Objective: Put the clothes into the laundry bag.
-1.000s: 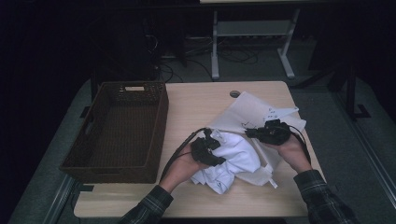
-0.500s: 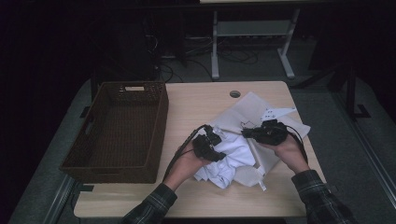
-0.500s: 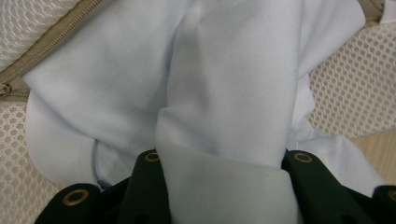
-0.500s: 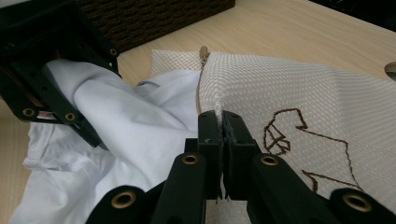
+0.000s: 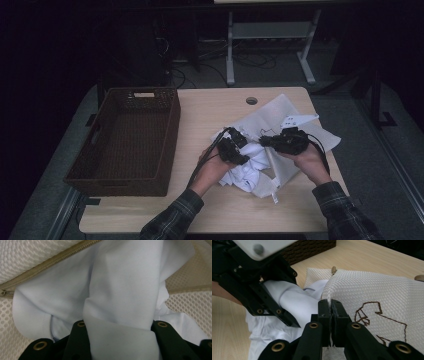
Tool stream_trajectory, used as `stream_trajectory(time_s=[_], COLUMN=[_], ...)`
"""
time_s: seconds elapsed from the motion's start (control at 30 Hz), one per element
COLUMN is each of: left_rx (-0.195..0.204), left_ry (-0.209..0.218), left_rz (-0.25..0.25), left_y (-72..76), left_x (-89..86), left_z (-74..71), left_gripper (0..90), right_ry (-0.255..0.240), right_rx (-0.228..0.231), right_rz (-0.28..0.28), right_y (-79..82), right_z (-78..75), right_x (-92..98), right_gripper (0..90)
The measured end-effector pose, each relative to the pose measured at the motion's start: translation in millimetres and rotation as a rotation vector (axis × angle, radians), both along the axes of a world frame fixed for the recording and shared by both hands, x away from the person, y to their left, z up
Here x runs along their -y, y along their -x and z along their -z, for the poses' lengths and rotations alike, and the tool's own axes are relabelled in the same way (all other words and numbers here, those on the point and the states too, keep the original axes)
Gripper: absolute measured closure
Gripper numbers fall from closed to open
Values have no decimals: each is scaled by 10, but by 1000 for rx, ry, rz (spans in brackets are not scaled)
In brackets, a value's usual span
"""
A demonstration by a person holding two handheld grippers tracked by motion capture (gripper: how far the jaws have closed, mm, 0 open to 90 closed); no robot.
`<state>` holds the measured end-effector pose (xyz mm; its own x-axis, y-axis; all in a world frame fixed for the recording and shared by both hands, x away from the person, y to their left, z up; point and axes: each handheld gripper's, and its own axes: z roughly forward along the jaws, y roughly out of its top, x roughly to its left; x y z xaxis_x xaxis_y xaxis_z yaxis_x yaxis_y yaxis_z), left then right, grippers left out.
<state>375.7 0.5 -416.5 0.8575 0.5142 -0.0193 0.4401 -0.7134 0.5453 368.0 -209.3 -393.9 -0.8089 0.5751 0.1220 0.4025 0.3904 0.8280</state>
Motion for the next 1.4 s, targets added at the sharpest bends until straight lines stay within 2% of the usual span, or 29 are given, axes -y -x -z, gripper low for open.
stream_trajectory(time_s=[0.23,0.4,0.57,0.73,0.83,0.97,1.07,1.2,1.4], left_rx=[-15,-33,-44,-46,-46,-47,-47,-47,-48], left_ry=[-16,23,44,53,55,56,51,53,49], left_rz=[-14,-35,-42,-44,-46,-44,-41,-40,-33], left_y=[-94,-137,-149,-155,-154,-156,-154,-155,-154], left_x=[104,67,34,21,23,20,21,19,15], left_z=[136,210,257,270,271,273,271,271,269], left_gripper=[639,602,549,535,535,535,535,535,534], right_ry=[30,45,50,45,34,28,62,64,89], right_rx=[-1,-9,-21,-34,-35,-43,-28,-39,-100], right_rz=[12,25,26,18,27,49,89,103,148], right_y=[-24,-48,-60,-49,-12,80,199,371,625], right_z=[48,102,134,142,116,100,121,144,295], right_x=[20,43,35,27,49,110,147,195,241], right_gripper=[866,860,838,709,583,446,398,407,457])
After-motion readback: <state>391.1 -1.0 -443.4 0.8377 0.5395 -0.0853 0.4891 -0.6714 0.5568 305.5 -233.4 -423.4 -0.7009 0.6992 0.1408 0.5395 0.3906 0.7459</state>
